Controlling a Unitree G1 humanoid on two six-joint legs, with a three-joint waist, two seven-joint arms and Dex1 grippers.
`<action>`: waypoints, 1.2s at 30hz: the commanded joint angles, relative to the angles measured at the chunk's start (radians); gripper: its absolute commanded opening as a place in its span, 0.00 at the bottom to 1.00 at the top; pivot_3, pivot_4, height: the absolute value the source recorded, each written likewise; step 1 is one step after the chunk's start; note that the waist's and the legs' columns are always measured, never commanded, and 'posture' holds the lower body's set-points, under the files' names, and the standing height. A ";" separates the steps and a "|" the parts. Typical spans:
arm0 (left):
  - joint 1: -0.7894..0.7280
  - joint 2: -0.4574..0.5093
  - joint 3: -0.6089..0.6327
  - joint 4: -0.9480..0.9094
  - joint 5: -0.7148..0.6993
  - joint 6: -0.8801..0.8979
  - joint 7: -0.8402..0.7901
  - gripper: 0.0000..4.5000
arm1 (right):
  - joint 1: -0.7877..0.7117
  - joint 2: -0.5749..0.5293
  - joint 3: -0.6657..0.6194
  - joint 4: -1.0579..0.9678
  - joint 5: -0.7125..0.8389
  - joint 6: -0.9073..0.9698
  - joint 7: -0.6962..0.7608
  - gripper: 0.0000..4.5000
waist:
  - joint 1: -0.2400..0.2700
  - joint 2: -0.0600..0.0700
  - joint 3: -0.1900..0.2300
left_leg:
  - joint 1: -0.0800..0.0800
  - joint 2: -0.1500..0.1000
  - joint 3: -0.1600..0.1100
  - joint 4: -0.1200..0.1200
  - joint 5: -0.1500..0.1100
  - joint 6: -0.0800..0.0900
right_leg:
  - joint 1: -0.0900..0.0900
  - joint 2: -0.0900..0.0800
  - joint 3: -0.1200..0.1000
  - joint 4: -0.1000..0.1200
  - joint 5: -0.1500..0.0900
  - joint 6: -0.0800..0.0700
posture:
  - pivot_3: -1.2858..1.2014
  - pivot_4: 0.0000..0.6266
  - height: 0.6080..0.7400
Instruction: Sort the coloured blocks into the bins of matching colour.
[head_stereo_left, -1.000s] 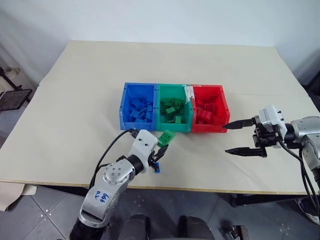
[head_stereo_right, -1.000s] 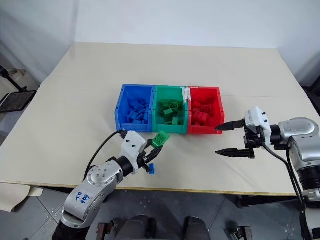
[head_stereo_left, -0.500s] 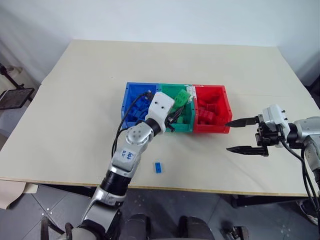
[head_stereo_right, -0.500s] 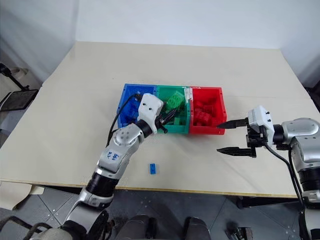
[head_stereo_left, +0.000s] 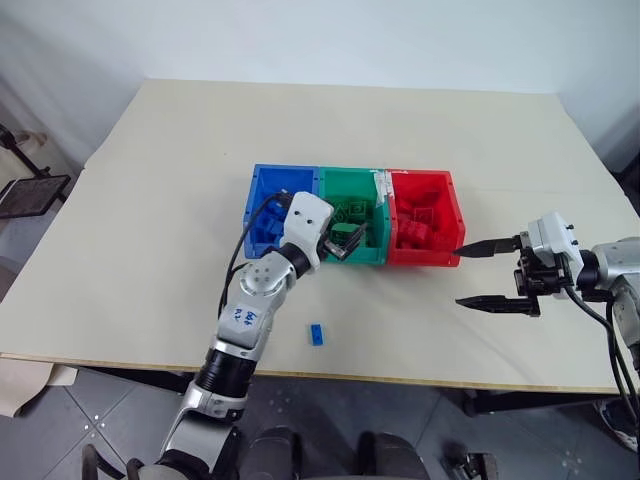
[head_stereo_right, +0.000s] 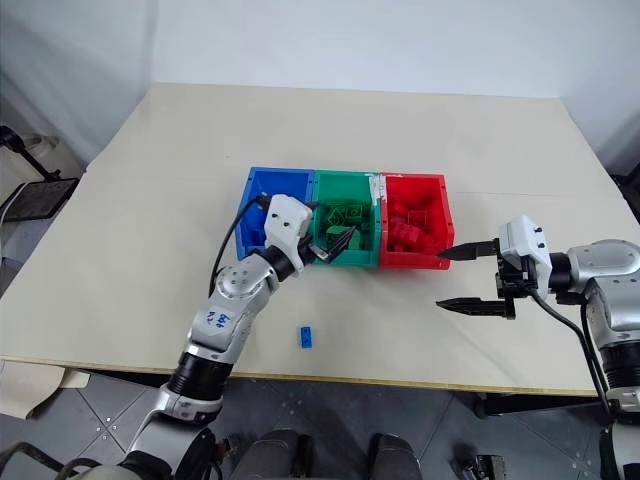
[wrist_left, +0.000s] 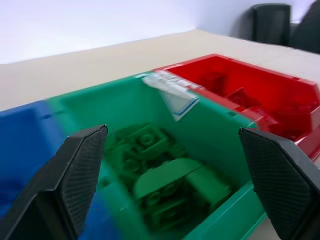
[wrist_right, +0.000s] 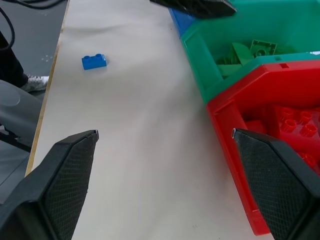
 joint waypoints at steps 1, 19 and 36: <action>0.092 0.041 0.001 -0.201 -0.043 0.064 -0.050 0.99 | -0.021 0.003 -0.024 0.002 0.000 0.001 0.054 1.00 | -0.001 0.000 0.000 | 0.000 0.000 0.000 0.000 0.000 0.000 | 0.000 0.000 0.000 0.000 0.000 0.000 | 0.52 0.24 1.00; 0.854 0.468 0.421 -0.448 -0.412 -0.099 -0.609 0.99 | 0.005 -0.044 -0.031 -0.012 0.074 0.011 0.072 1.00 | -0.024 0.002 0.000 | 0.000 0.004 -0.001 0.000 0.000 -0.002 | 0.001 -0.005 0.004 -0.005 -0.002 -0.004 | 0.52 0.24 1.00; 0.714 0.518 0.270 -0.391 -0.311 -0.160 -0.628 0.99 | -0.024 -0.035 0.004 0.011 0.082 -0.010 0.072 1.00 | -0.029 0.003 0.000 | 0.001 0.004 -0.001 -0.002 -0.002 -0.003 | 0.000 -0.007 0.005 -0.002 -0.002 -0.004 | 0.52 0.24 1.00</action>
